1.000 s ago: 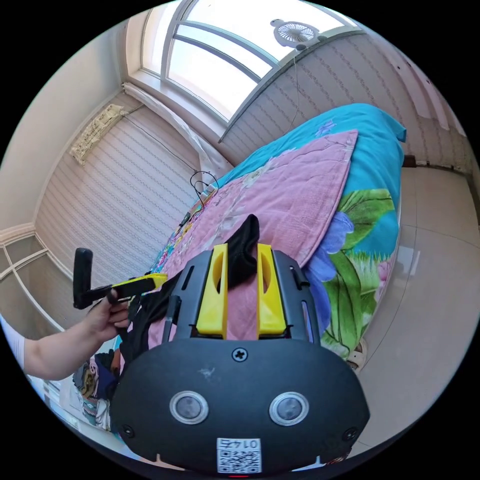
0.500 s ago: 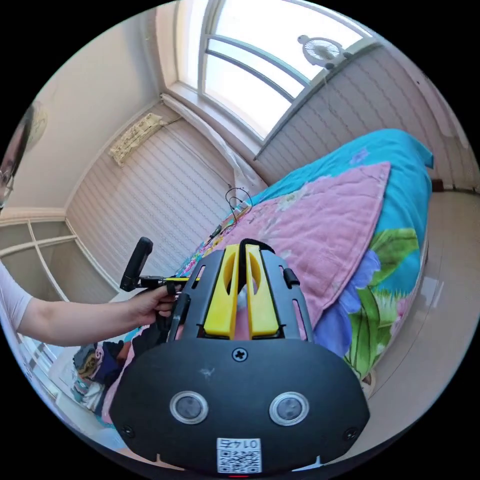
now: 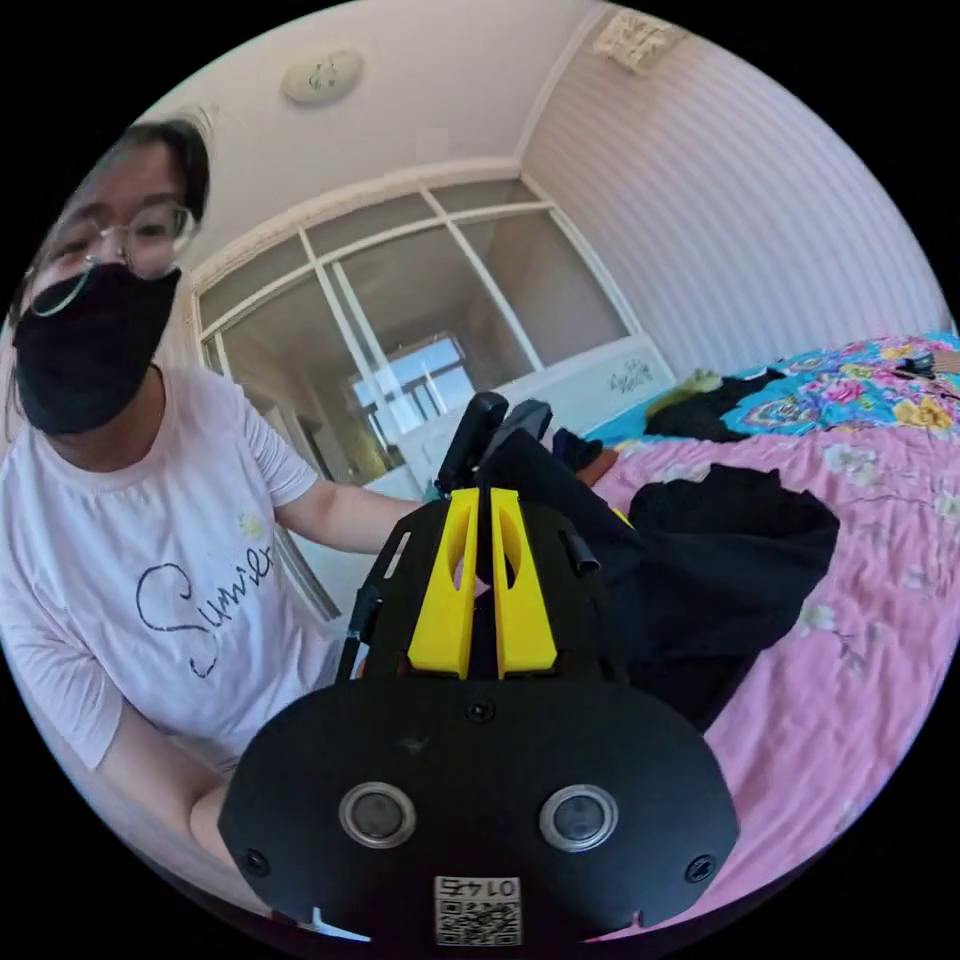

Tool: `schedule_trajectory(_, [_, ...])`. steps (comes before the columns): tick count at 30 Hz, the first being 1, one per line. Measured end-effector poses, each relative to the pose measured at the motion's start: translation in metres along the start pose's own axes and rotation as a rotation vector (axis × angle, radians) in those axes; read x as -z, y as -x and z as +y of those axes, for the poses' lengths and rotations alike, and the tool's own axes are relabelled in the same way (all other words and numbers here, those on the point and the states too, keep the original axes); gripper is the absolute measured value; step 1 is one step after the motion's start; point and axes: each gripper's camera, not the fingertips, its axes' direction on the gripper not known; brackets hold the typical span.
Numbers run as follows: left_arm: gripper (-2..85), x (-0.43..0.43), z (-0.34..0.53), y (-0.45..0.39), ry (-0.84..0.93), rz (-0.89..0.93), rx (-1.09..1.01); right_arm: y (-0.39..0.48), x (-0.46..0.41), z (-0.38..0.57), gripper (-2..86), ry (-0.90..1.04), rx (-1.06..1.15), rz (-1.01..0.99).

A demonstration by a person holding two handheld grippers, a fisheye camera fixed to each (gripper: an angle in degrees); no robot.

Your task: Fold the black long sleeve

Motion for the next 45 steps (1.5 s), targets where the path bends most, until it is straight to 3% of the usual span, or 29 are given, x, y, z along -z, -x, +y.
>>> schedule_trajectory(6, [-0.9, 0.047, 0.072, 0.095, -0.016, 0.037, 0.227, 0.006, -0.143, 0.012, 1.9, 0.275, -0.029, -0.126])
schedule_trajectory(9, [-0.6, 0.060, 0.095, 0.129, -0.007, 0.060, 0.286, 0.001, -0.199, 0.021, 3.1, 0.426, -0.037, -0.065])
schedule_trajectory(16, [3.2, 0.113, 0.112, 0.211, -0.034, 0.032, 0.345, -0.028, -0.254, 0.041, 7.8, 0.667, -0.052, -0.155])
schedule_trajectory(19, [3.6, 0.132, 0.097, 0.265, -0.037, -0.001, 0.368, -0.069, -0.238, 0.026, 7.8, 0.647, -0.059, -0.053])
schedule_trajectory(23, [4.5, 0.143, 0.044, 0.342, -0.051, -0.057, 0.399, -0.182, -0.193, -0.020, 7.8, 0.451, -0.195, 0.349])
schedule_trajectory(27, [9.8, 0.133, -0.013, 0.423, -0.087, 0.080, 0.549, -0.307, -0.176, -0.052, 10.3, 0.294, -0.429, 0.599])
schedule_trajectory(31, [10.7, 0.120, -0.052, 0.467, -0.083, 0.119, 0.614, -0.396, -0.201, -0.061, 13.1, 0.320, -0.592, 0.594])
schedule_trajectory(34, [3.5, 0.113, -0.076, 0.492, -0.014, 0.152, 0.662, -0.437, -0.215, -0.068, 4.6, 0.327, -0.635, 0.595])
schedule_trajectory(36, [-0.1, 0.123, -0.097, 0.502, 0.014, 0.094, 0.687, -0.454, -0.209, -0.085, 1.1, 0.327, -0.626, 0.708])
schedule_trajectory(42, [-1.0, 0.196, -0.157, 0.483, -0.100, -0.122, 0.531, -0.475, -0.163, -0.129, 0.0, 0.208, -0.587, 0.720])
schedule_trajectory(45, [-1.0, 0.244, -0.161, 0.480, -0.215, -0.078, 0.542, -0.464, -0.134, -0.136, -0.2, 0.117, -0.561, 0.667])
